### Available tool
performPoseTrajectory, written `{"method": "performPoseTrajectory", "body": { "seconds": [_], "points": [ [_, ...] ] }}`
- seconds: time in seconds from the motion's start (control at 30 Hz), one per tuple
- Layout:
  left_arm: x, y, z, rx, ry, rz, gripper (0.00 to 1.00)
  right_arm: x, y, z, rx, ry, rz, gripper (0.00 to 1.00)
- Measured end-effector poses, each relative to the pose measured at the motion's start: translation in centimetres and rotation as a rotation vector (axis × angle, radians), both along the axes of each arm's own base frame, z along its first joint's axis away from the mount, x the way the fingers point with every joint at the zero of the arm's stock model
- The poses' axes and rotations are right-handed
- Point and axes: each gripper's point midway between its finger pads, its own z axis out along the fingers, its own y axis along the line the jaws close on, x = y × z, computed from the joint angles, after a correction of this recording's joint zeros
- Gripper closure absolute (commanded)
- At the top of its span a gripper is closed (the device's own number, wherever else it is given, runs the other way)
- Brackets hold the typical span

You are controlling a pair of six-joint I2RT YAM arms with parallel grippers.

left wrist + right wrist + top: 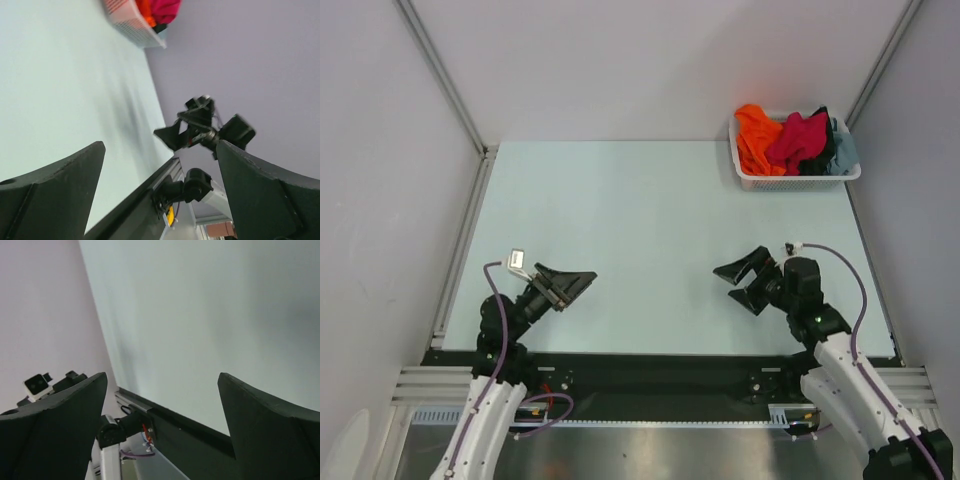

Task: Fold and stack the t-shirts
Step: Grab the tshirt from the pile

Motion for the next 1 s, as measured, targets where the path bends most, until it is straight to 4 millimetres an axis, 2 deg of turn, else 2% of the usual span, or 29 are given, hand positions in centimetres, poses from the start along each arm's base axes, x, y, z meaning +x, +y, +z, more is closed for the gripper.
{"method": "performPoseTrajectory", "body": {
  "seconds": [0.17, 0.23, 0.37, 0.43, 0.47, 0.5, 0.53, 0.6, 0.73, 0.8, 0.87, 1.0],
  "points": [
    [0.5, 0.3, -3.1, 0.075, 0.222, 0.019, 0.0, 3.4, -1.9, 1.0, -0.179, -0.004, -0.056, 0.0],
    [0.4, 0.5, -3.7, 0.102, 0.261, 0.033, 0.0, 6.0, -3.3, 2.2, -0.258, -0.014, -0.099, 0.0],
    [0.1, 0.6, -3.3, 0.139, 0.273, 0.026, 0.0, 12.8, -6.2, 5.4, -0.418, -0.05, -0.171, 0.0],
    [-0.2, 0.3, -2.9, 0.145, 0.263, -0.002, 0.0, 16.7, -7.7, 7.1, -0.493, -0.067, -0.204, 0.0],
    [-0.4, 0.0, -2.7, 0.142, 0.258, -0.026, 0.0, 19.3, -8.7, 8.3, -0.532, -0.089, -0.227, 0.01],
    [-0.5, -0.2, -2.6, 0.139, 0.255, -0.044, 0.0, 21.0, -9.4, 9.3, -0.555, -0.108, -0.246, 0.1],
    [-0.7, -0.5, -2.5, 0.132, 0.246, -0.069, 0.0, 23.1, -10.3, 10.4, -0.58, -0.138, -0.268, 0.14],
    [-1.1, -1.0, -2.2, 0.114, 0.226, -0.117, 0.06, 26.5, -11.9, 11.9, -0.625, -0.181, -0.308, 0.24],
    [-1.3, -1.5, -2.2, 0.095, 0.217, -0.175, 0.22, 33.0, -14.2, 14.2, -0.71, -0.252, -0.353, 0.26],
    [-1.1, -1.6, -2.2, 0.099, 0.216, -0.186, 0.25, 35.9, -14.5, 14.5, -0.741, -0.283, -0.359, 0.24],
    [-0.8, -1.7, -2.0, 0.109, 0.221, -0.193, 0.26, 38.3, -14.5, 14.1, -0.777, -0.302, -0.346, 0.23],
    [0.1, -1.7, -0.3, 0.134, 0.195, -0.191, 0.26, 40.7, -13.6, 10.6, -0.848, -0.284, -0.282, 0.22]
  ]
}}
